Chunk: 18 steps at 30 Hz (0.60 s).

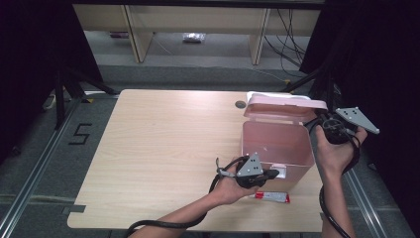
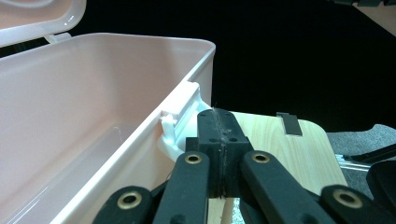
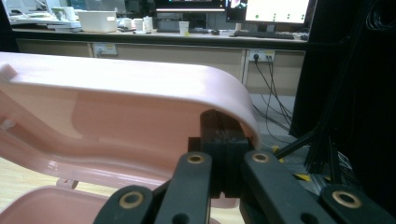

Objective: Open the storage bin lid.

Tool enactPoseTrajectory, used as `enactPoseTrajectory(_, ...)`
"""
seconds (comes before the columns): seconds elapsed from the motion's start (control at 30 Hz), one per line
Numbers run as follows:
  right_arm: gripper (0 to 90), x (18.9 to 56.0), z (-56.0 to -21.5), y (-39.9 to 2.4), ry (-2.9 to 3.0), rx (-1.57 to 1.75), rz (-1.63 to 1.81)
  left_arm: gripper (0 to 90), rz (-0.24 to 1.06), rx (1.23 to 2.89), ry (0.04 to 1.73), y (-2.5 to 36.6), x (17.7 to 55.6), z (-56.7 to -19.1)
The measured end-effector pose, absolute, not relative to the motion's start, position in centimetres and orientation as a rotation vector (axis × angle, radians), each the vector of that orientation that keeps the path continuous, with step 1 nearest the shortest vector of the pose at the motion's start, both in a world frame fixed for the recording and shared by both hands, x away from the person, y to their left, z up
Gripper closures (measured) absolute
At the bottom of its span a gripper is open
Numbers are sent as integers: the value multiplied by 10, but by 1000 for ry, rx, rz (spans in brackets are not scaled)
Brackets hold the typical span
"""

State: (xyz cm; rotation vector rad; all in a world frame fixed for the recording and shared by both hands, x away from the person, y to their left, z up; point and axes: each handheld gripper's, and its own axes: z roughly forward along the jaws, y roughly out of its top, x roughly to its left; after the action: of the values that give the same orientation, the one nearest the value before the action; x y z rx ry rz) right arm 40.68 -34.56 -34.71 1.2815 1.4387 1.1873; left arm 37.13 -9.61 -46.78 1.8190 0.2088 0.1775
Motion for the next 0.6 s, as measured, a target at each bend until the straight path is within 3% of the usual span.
enactPoseTrajectory(0.6,900,412,-346,-346,1435,1280,1186,897,178,1820,209,-96,371,-468)
